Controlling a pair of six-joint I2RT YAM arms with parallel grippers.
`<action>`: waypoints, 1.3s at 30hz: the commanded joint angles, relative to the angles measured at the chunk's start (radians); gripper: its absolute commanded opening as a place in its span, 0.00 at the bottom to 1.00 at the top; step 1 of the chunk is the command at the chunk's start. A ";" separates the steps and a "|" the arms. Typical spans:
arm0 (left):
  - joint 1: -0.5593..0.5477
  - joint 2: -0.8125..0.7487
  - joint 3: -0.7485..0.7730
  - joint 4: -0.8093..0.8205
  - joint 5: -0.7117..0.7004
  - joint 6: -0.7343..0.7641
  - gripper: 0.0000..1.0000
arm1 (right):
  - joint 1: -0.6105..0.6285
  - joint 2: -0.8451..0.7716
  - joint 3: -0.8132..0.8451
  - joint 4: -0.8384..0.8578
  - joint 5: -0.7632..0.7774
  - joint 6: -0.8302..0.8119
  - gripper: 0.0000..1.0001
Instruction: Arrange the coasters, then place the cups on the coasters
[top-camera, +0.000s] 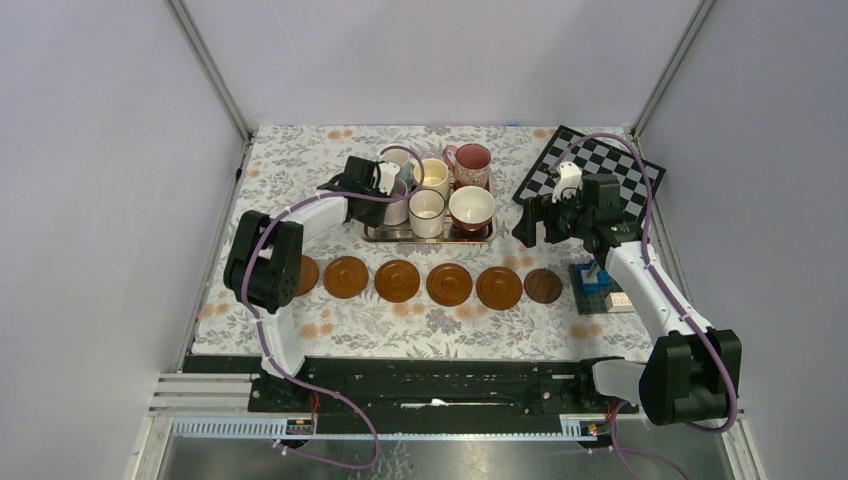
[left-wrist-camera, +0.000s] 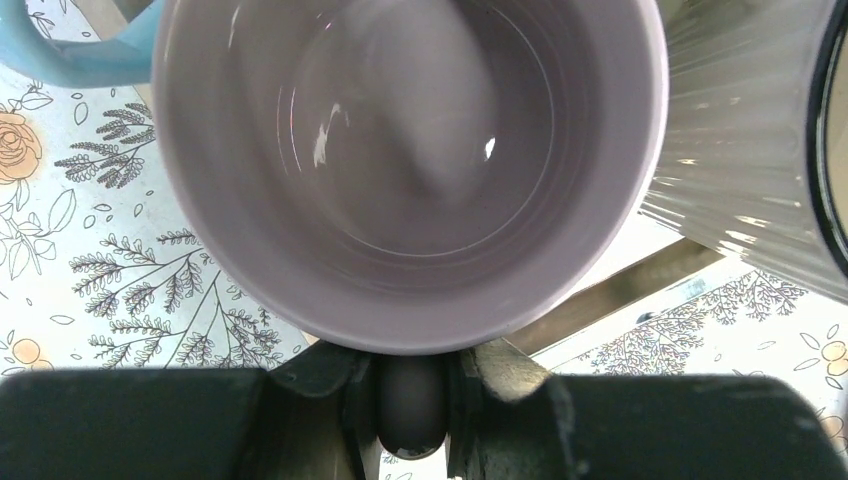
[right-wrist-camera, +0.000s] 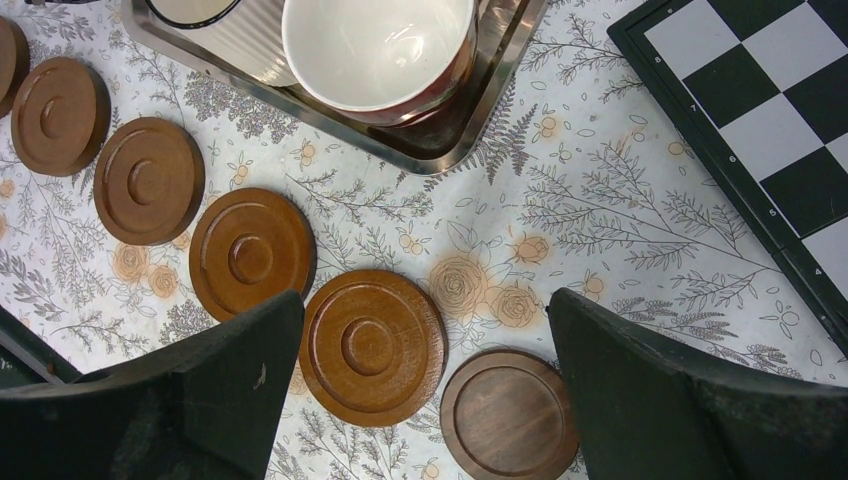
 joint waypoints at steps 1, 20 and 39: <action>-0.001 -0.001 0.049 0.018 0.000 -0.020 0.06 | -0.007 -0.001 -0.005 0.034 0.014 -0.004 1.00; 0.081 -0.272 -0.062 0.085 0.072 -0.097 0.00 | -0.007 -0.017 -0.013 0.047 0.046 0.010 1.00; 0.682 -0.763 -0.344 -0.193 0.525 0.301 0.00 | -0.007 -0.016 -0.027 0.055 -0.063 0.075 1.00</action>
